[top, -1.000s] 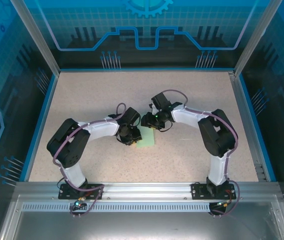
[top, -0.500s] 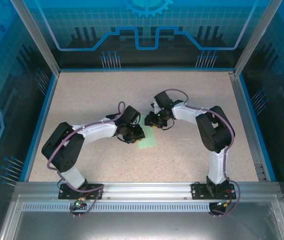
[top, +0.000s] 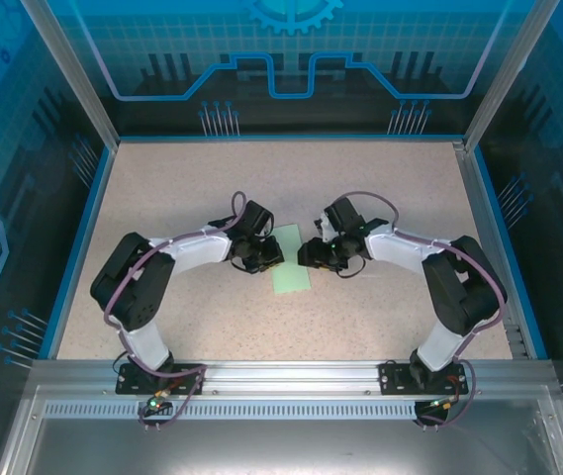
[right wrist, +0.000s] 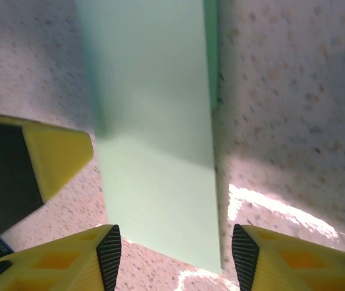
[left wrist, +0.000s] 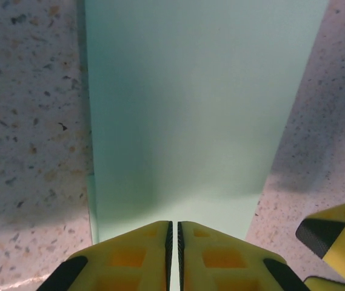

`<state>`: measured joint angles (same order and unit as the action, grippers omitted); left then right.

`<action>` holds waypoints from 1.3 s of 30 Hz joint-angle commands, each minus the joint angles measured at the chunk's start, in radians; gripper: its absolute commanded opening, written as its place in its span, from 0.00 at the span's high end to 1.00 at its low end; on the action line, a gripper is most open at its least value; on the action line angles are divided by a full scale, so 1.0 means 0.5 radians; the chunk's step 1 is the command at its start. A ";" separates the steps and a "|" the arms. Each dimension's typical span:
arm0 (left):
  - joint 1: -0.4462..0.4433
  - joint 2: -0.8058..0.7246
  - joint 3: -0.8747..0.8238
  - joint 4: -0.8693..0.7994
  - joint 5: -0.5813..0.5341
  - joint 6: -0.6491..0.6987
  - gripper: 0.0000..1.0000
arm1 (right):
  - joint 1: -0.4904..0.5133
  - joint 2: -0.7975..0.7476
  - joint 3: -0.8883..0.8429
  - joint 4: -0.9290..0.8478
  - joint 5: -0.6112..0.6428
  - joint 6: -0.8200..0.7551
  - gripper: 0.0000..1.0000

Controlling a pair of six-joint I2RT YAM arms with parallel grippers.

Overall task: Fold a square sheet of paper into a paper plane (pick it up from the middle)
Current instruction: Rotate the paper at the center of the table, then third fold the triangle at the center of the table.

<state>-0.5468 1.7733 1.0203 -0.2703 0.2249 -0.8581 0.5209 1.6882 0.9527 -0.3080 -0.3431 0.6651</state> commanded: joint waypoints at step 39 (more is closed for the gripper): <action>0.011 0.222 0.043 -0.191 0.026 0.006 0.87 | 0.090 -0.020 -0.241 0.208 -0.339 0.337 0.65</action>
<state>-0.5430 1.8492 1.0462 -0.2966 0.2337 -0.8581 0.5560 1.7153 0.8410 -0.2150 -0.4885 0.8051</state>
